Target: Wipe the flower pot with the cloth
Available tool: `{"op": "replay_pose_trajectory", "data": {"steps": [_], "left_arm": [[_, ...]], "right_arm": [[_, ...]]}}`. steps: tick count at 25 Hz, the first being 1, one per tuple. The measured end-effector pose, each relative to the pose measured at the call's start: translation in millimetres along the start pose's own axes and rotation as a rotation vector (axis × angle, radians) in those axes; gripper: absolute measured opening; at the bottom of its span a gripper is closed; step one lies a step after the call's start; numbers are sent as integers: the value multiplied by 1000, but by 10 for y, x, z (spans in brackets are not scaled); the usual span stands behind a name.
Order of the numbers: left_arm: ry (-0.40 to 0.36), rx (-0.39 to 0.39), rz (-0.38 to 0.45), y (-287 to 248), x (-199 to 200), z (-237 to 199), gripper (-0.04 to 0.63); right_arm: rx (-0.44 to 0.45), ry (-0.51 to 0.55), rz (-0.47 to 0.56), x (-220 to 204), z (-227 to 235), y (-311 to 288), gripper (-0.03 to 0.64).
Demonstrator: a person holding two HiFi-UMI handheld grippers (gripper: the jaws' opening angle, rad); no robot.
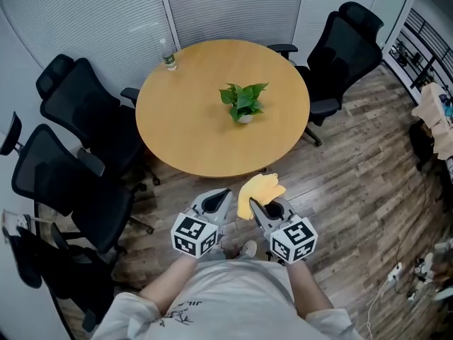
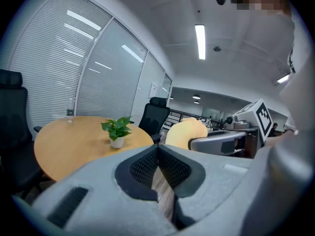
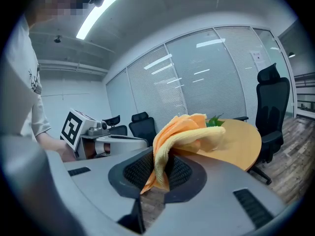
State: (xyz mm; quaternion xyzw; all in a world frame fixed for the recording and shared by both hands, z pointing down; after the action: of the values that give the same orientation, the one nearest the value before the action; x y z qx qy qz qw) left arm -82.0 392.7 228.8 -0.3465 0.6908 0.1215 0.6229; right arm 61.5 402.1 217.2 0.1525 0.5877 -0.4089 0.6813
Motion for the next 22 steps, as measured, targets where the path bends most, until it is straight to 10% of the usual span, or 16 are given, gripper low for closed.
{"op": "replay_pose_trajectory", "data": {"steps": [22], "left_arm": [[-5,51,-13,-292,-62,176,11]], "right_arm": [[56,-37,-26,-227,406,108,54]]}}
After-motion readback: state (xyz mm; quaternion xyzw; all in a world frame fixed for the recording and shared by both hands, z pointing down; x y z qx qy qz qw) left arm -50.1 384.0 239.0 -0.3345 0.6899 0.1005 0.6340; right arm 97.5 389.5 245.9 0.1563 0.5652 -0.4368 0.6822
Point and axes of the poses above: the fingertips, and each gripper's own axes: y backward along the fingers, z to its right, x out of its top, the point moved 6 cm from there along y, backward along the fingers, and after that the axes turned 2 degrees about -y, right-handed, at the moved point
